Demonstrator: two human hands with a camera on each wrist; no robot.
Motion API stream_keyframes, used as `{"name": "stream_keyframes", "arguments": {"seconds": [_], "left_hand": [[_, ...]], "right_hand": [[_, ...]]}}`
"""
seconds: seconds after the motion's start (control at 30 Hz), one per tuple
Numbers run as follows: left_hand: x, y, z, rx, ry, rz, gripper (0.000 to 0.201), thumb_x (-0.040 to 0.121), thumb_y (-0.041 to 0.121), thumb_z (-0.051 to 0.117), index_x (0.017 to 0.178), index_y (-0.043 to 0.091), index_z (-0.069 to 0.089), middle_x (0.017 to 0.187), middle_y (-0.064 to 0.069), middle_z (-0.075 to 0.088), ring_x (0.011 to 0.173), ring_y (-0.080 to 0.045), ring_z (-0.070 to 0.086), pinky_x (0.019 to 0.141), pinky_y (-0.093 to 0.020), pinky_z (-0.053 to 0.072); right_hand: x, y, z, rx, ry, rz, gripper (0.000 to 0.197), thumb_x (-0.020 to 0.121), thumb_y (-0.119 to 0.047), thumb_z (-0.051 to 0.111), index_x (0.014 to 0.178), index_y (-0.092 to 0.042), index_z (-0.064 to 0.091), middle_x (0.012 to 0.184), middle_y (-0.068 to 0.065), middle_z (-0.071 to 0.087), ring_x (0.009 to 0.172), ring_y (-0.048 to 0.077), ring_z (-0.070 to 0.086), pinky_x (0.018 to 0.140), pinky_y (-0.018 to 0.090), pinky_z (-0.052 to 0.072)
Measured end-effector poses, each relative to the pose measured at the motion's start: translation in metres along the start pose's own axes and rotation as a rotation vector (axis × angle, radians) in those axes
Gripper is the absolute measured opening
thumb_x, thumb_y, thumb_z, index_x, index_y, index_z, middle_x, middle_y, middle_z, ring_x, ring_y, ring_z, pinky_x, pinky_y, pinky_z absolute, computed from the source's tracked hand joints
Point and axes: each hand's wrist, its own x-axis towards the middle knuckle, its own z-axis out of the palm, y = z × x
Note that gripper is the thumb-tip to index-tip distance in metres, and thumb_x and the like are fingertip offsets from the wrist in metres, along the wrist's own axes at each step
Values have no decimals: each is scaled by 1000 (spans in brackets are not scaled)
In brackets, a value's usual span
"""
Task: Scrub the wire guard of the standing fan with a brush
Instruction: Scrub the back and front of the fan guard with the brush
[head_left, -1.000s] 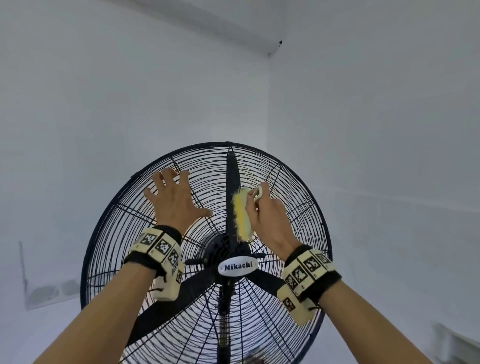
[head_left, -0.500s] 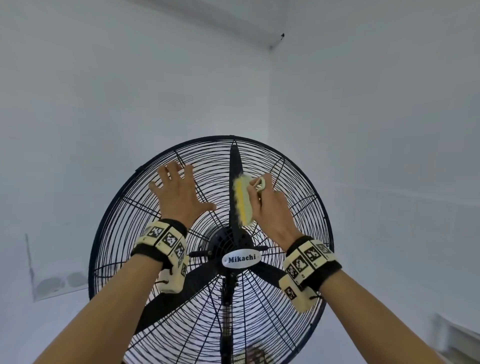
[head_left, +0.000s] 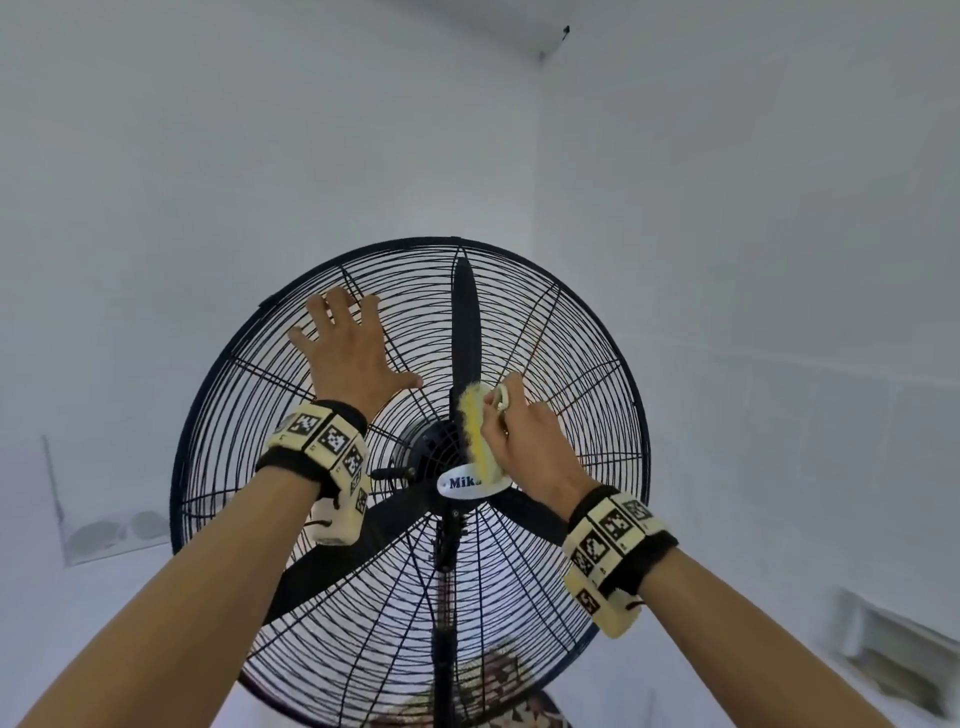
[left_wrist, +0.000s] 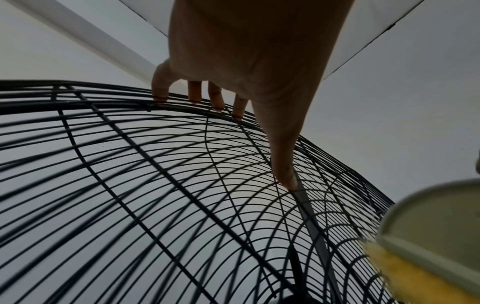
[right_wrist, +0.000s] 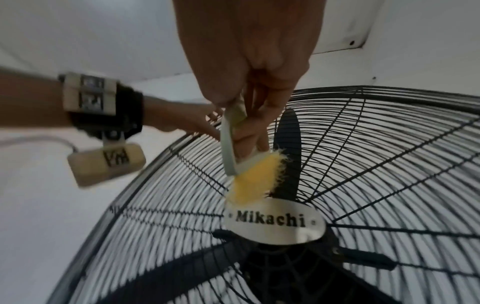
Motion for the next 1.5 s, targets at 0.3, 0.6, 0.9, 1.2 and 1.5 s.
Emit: {"name": "stream_keyframes", "arguments": {"seconds": [0.3, 0.6, 0.9, 1.2, 1.5], "left_hand": [[-2, 1, -2, 4, -7, 11, 123, 60, 81, 80, 151, 18, 28, 154, -19, 28, 147, -44, 22, 109, -70, 35], [-2, -1, -2, -27, -23, 20, 123, 56, 77, 85, 150, 20, 30, 154, -18, 28, 146, -45, 22, 109, -71, 34], [0, -4, -2, -24, -44, 21, 124, 57, 76, 86, 151, 20, 29, 155, -18, 26, 147, -45, 21, 110, -71, 33], [0, -6, -1, -15, -34, 21, 124, 57, 76, 86, 152, 19, 30, 154, -19, 27, 147, -45, 21, 110, -71, 33], [-2, -4, -2, 14, -40, 14, 124, 61, 77, 83, 153, 19, 26, 158, -19, 25, 148, -45, 20, 111, -70, 32]], "right_hand": [[-5, 1, 2, 29, 88, 28, 12, 109, -29, 41, 110, -18, 38, 64, 6, 62, 46, 24, 58, 41, 48, 47], [-17, -6, 9, 79, 159, 40, 7, 109, -24, 43, 106, -19, 38, 62, 2, 59, 41, 16, 53, 34, 38, 43], [-43, 0, 14, 101, 112, 74, 9, 108, -19, 47, 104, -19, 39, 59, -4, 55, 40, 9, 46, 35, 25, 38], [-53, 6, 16, 46, -27, 75, 11, 106, -22, 50, 103, -19, 40, 61, 1, 59, 43, 14, 50, 41, 41, 47], [-55, 6, 25, 23, -2, 63, 12, 106, -24, 50, 103, -18, 40, 58, -1, 58, 44, 19, 54, 42, 46, 47]]}}
